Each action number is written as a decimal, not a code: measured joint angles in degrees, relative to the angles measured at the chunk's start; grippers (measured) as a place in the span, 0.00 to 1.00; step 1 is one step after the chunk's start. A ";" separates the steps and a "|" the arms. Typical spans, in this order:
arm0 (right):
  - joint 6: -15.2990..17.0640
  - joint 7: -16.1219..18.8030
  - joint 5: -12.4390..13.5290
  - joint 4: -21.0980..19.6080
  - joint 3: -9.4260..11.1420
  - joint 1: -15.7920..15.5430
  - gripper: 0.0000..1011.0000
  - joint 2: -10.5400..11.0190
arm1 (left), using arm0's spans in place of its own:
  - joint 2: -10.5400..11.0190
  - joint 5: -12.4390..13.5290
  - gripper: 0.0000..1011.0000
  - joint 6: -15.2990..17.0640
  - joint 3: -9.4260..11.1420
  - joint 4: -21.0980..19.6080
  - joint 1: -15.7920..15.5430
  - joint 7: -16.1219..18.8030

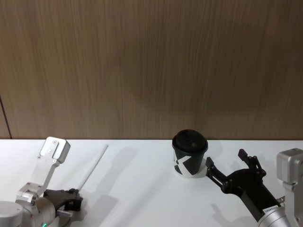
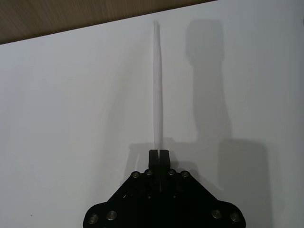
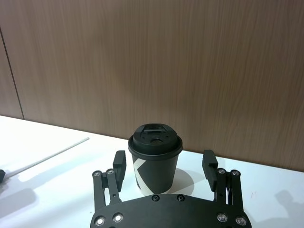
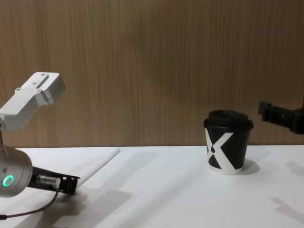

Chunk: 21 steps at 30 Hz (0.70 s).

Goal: Pick up the straw with one hand, pass it to the other hand, and insert it into the cup.

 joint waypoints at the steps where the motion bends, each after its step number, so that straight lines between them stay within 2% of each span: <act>1: 0.00 0.00 0.00 0.00 0.00 0.00 0.99 0.00 | 0.00 -0.01 0.01 0.00 0.00 0.00 0.00 0.00; 13: 0.00 0.00 0.00 0.00 0.00 0.00 0.99 0.00 | 0.24 0.02 0.00 -0.22 0.01 -0.19 0.16 -0.47; 21: 0.00 0.00 0.00 0.00 0.00 0.00 0.99 0.00 | 1.91 0.16 0.00 -3.68 0.01 -1.44 1.19 -2.99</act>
